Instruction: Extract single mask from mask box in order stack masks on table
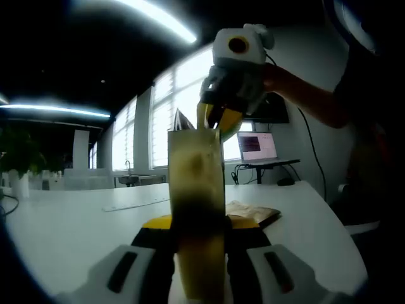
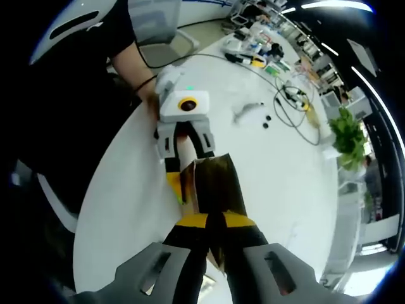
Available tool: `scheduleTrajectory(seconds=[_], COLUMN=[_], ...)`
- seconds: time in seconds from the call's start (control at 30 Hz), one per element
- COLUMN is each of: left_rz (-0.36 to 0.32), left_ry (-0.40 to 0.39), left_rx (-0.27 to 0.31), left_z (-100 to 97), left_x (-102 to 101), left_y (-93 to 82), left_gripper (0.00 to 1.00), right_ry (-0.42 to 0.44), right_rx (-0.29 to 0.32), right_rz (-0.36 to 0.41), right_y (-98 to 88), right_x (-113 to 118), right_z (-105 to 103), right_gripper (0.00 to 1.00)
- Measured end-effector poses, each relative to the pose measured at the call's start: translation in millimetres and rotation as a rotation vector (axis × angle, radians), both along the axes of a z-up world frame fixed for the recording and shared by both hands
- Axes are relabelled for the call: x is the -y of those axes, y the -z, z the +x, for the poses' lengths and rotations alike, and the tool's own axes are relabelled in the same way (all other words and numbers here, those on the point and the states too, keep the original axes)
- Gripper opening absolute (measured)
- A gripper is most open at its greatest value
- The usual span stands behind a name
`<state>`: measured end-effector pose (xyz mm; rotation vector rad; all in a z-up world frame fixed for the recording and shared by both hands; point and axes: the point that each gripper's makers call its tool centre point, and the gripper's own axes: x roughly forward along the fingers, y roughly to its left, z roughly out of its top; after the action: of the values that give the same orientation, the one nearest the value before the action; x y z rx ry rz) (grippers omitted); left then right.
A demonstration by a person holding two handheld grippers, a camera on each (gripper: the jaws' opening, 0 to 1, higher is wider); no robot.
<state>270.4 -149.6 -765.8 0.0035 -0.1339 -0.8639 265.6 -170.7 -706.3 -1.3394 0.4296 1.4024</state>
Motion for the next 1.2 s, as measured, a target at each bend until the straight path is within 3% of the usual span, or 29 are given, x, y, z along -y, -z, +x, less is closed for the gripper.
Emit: scheduleTrajectory(seconds=[0.2,0.6,1.1,1.2], left_rz=[0.002,0.002,0.002,0.001], left_ry=[0.000,0.002,0.008,0.008], left_rx=[0.002,0.001,-0.002,-0.005], left_z=[0.4,0.6,0.3,0.3], left_x=[-0.3,0.2,1.2,1.0], left_y=[0.4,0.4,1.1,1.4], left_gripper=[0.33,0.34,0.34,0.34], right_ry=[0.015,-0.047,-0.039,-0.066], right_rx=[-0.038,-0.152,-0.156,-0.109], right_rz=[0.001,-0.123,-0.077,-0.066], right_y=[1.2,11.8,16.6,15.2], right_x=[0.1,-1.7,-2.7,-3.8], right_z=[1.0,2.6,0.1,0.5], right_gripper=[0.04,0.03,0.00,0.00])
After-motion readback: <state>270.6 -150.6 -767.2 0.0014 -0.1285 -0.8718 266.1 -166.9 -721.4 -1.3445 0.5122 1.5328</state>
